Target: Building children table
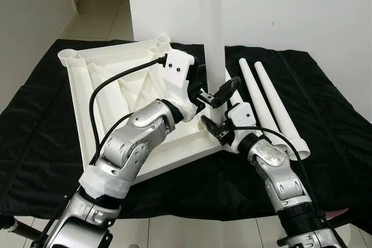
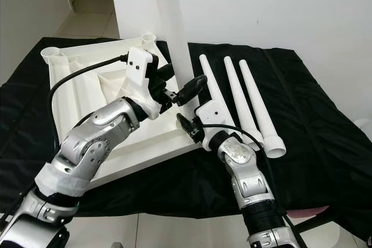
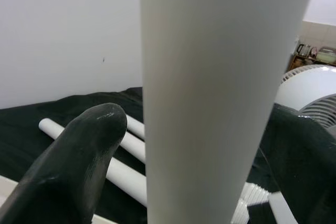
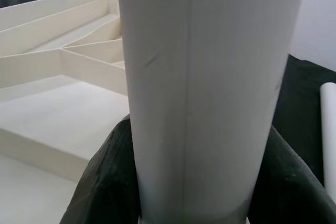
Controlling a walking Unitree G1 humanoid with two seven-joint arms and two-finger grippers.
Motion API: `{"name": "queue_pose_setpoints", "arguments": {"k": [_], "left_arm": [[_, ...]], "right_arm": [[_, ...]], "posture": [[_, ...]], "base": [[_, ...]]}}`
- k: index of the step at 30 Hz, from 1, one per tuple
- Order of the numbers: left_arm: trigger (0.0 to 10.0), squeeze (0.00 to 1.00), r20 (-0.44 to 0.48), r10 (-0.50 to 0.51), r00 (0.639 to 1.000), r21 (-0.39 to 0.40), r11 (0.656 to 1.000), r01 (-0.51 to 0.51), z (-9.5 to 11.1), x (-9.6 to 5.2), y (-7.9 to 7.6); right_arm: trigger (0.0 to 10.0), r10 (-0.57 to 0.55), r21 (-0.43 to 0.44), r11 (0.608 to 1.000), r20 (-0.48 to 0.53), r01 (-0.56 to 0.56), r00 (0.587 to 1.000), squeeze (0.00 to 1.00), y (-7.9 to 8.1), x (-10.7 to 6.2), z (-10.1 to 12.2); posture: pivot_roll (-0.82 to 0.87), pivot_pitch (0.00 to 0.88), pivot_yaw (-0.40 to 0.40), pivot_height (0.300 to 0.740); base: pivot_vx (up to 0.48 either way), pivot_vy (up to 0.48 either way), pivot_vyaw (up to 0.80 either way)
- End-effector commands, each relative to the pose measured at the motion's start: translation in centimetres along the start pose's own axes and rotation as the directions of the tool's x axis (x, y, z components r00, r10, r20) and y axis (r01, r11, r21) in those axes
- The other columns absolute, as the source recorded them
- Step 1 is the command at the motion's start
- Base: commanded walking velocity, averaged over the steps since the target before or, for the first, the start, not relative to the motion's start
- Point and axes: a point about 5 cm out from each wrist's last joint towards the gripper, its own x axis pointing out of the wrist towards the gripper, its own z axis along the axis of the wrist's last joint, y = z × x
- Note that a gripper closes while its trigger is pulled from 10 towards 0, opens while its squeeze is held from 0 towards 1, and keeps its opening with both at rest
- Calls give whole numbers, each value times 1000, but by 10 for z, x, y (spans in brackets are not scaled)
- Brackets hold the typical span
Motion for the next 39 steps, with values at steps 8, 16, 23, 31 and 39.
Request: {"name": "queue_pose_setpoints", "arguments": {"k": [8,16,23,31,39], "left_arm": [[0,0,30,-290,957,-58,955,291,6,-2,-12],[0,0,46,-290,956,-58,955,292,10,-1,-12],[10000,0,36,-216,976,-109,970,219,12,4,-7],[10000,0,-48,18,999,-25,999,-19,18,23,13],[10000,0,-51,169,984,-82,982,-172,33,43,27]], "right_arm": [[10000,35,-5,999,5,-35,999,0,-1,0,2],[10000,31,2,1000,-16,-31,999,0,-2,0,-1],[10000,12,37,999,-38,-11,999,0,-4,1,-4],[10000,-54,37,998,-1,54,999,1000,-12,9,4],[10000,-104,22,994,33,103,994,1000,-16,25,17]], "posture": [[28,28,-6,740],[31,32,-5,740],[30,31,-5,740],[21,23,-8,740],[19,13,-12,740]], "base": [[0,0,0],[0,0,0],[0,0,0],[0,0,0],[0,0,0]]}}
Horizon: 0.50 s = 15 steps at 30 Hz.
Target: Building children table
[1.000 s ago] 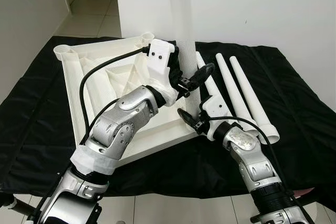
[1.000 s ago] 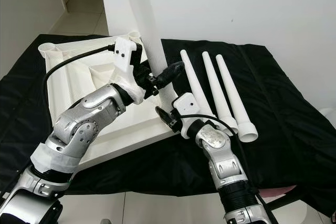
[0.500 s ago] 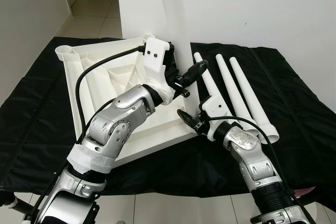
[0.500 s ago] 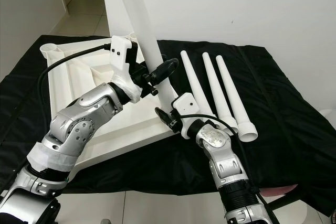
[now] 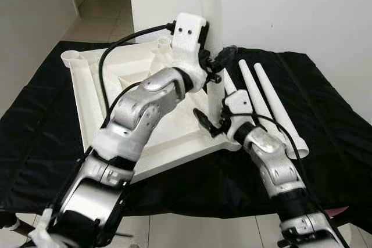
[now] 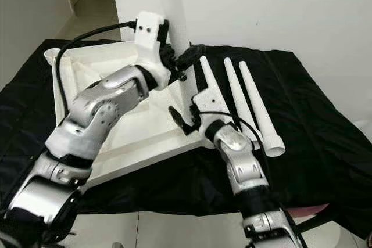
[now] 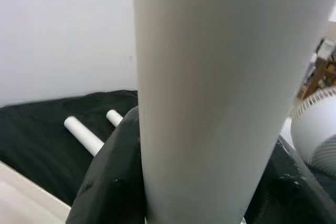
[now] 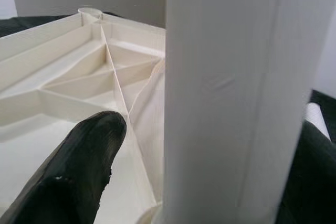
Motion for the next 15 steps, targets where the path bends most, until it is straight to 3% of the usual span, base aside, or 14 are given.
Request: {"name": "queue_pose_setpoints", "arguments": {"k": [1,2,10,11,15], "left_arm": [[10000,0,12,18,1000,-17,1000,-18,7,2,2],[10000,0,50,25,998,-51,998,-23,19,7,1],[10000,0,82,70,994,-17,997,-69,29,14,-2],[10000,0,93,103,990,9,995,-104,31,17,-3],[10000,0,105,127,986,23,991,-130,32,19,-4]], "right_arm": [[10000,-18,2,1000,-4,18,1000,1000,-3,0,-2],[10000,-54,-8,999,-1,54,999,0,-3,10,2],[10000,-184,-10,983,-16,184,983,0,-11,24,4],[10000,-264,-27,964,-19,264,964,0,-16,29,6],[10000,-329,-29,944,-24,329,944,0,-18,34,6]], "posture": [[19,13,-12,740],[23,7,-16,740],[31,0,-24,740],[33,0,-25,740],[38,0,-29,740]], "base": [[0,0,0],[0,0,0],[0,0,0],[0,0,0],[0,0,0]]}}
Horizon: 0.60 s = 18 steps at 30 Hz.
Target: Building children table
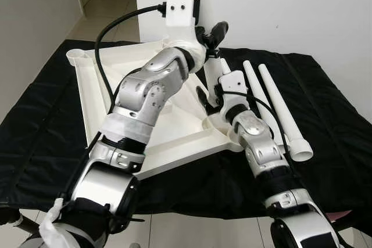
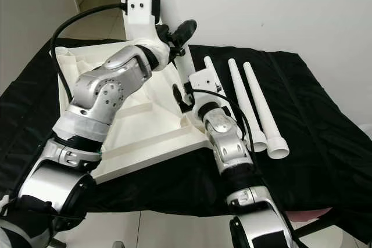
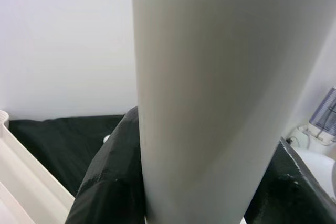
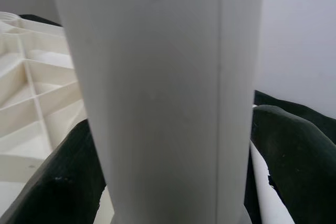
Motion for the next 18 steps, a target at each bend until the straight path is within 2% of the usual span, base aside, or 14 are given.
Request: {"name": "queue_pose_setpoints", "arguments": {"k": [1,4,7,12,14,18], "left_arm": [[10000,0,28,-16,999,26,1000,15,7,5,-9],[10000,0,40,0,999,20,1000,-1,7,6,-10],[10000,0,45,7,999,11,1000,-7,7,7,-12],[10000,0,50,-3,999,12,1000,2,4,9,-21],[10000,0,52,-12,999,13,1000,11,4,10,-24],[10000,0,57,-22,998,18,1000,21,4,11,-28]], "right_arm": [[10000,-44,-27,999,-1,44,999,0,-2,2,-1],[10000,-63,-63,996,4,63,998,0,1,3,-1],[10000,-84,-59,995,5,84,996,0,2,4,0],[10000,-133,-75,988,30,135,991,0,17,7,5],[10000,-154,-58,986,57,157,986,0,24,7,9],[10000,-179,-49,982,82,184,980,0,26,9,14]], "posture": [[38,0,-31,740],[38,0,-32,740],[38,0,-32,740],[37,0,-37,740],[38,0,-37,740],[39,0,-39,740]], "base": [[0,0,0],[0,0,0],[0,0,0],[0,0,0],[0,0,0],[0,0,0]]}}
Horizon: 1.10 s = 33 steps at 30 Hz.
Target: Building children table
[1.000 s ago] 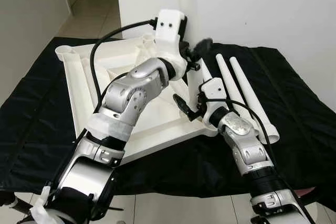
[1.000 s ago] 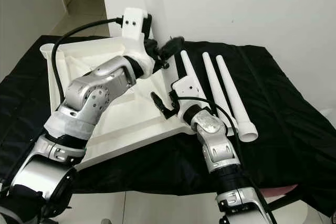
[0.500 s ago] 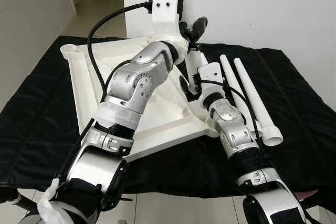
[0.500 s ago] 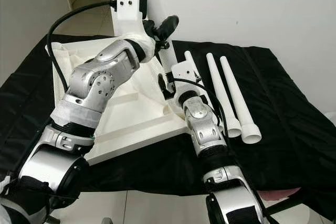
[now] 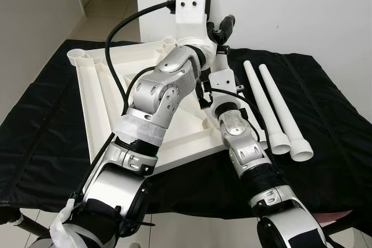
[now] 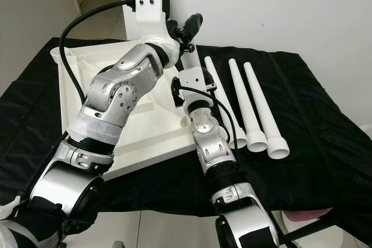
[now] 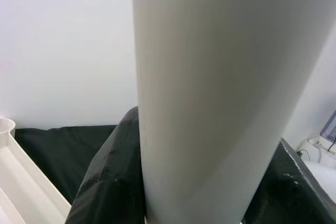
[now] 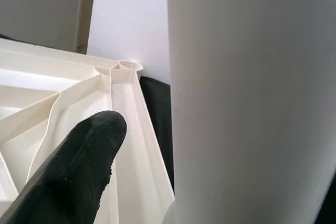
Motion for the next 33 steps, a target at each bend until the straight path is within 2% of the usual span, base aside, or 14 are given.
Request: {"name": "queue_pose_setpoints", "arguments": {"k": [1,11,12,14,15,17,18,19,24,32,33], "left_arm": [[10000,0,17,-51,999,13,999,51,5,5,-13],[10000,0,24,-48,999,16,999,48,6,4,-13],[10000,0,24,-47,999,16,999,46,5,5,-13],[10000,0,25,-46,999,16,999,46,5,5,-13],[10000,0,26,-47,999,19,999,47,6,5,-13],[10000,0,27,-48,998,20,999,48,6,5,-13],[10000,0,26,-49,998,21,999,48,6,5,-14],[10000,0,26,-49,998,21,999,48,6,5,-14],[10000,0,23,-50,998,26,998,49,5,5,-14],[10000,0,19,-56,998,47,997,55,5,5,-15],[10000,0,22,-66,998,57,996,64,5,5,-17]], "right_arm": [[10000,0,-14,1000,33,1,999,0,3,3,7],[10000,-56,-27,998,55,58,997,0,-5,5,12],[9529,-55,-34,998,59,57,997,0,-4,5,12],[9529,-53,-40,998,63,56,997,0,-4,5,13],[4314,-55,-49,997,64,58,996,0,-4,5,12],[4314,-55,-53,997,65,58,996,0,-4,5,12],[1686,-59,-53,997,60,62,996,0,-4,5,12],[0,-61,-55,996,59,64,996,0,-4,5,11],[0,-72,-81,994,62,77,995,0,-6,5,11],[0,-93,-62,994,38,95,995,0,-9,5,7],[4471,-96,-47,994,32,98,995,0,-10,5,6]], "posture": [[39,0,-39,740],[39,0,-39,740],[39,0,-39,740],[39,0,-39,740],[39,0,-37,740],[39,0,-36,740],[40,0,-37,740],[40,0,-36,740],[41,0,-34,740],[42,0,-34,740],[42,0,-34,740]], "base": [[0,0,0],[0,0,0],[0,0,0],[0,0,0],[0,0,0],[0,0,0],[0,0,0],[0,0,0],[0,0,0],[0,0,0],[0,0,0]]}}
